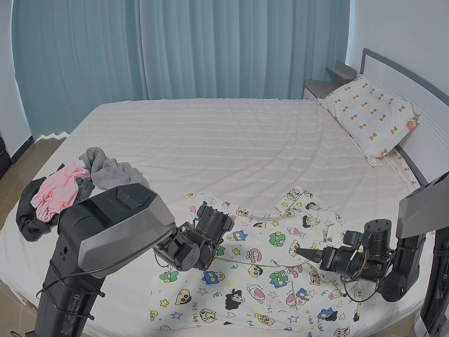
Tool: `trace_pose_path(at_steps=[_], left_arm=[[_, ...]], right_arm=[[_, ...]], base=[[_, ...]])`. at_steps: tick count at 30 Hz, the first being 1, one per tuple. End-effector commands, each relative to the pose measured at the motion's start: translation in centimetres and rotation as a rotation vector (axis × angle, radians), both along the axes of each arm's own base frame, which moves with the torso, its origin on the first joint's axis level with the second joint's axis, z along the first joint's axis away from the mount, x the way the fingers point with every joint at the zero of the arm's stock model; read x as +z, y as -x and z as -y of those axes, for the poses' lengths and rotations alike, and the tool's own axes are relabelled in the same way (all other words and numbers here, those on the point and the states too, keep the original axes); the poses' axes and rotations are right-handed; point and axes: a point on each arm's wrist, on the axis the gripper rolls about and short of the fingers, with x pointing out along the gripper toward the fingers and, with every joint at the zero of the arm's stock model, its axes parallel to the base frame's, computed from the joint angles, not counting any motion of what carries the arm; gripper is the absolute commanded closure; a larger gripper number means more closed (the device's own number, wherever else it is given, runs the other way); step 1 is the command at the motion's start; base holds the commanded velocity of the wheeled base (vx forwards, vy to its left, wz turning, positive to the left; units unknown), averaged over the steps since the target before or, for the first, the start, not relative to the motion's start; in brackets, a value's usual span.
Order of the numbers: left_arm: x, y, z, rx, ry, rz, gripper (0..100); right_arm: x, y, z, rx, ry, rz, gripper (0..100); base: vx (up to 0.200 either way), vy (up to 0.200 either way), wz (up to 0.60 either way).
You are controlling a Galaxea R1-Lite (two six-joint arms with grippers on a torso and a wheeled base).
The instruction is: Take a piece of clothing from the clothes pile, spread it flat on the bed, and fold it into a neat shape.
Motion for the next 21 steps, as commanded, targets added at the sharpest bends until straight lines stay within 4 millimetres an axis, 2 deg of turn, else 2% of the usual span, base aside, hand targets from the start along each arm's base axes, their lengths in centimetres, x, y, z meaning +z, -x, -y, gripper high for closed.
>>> trace_pose_path(at_steps=[1,10,15,21], left_arm=[[0.3,-0.2,-0.6,0.038,-0.026,0.020,100],[2.3,-0.3,-0.7,0.032,-0.072,0.081,100],[2.5,-0.1,-0.5,-0.022,-0.104,0.139,100],[2.2,0.5,-1.2,-0.097,-0.176,0.203,100]], right_arm=[[0.0,-0.1,0.0,0.001,-0.003,0.007,0],[-0.1,0.1,-0.1,0.008,0.000,-0.002,0],[-0.6,0.0,-0.3,0.021,-0.007,-0.017,0],[-0.8,-0.6,0.5,0.010,-0.026,-0.025,0]], base=[[0.000,0.000,0.00],[0.000,0.000,0.00],[0.000,0.000,0.00],[0.000,0.000,0.00]])
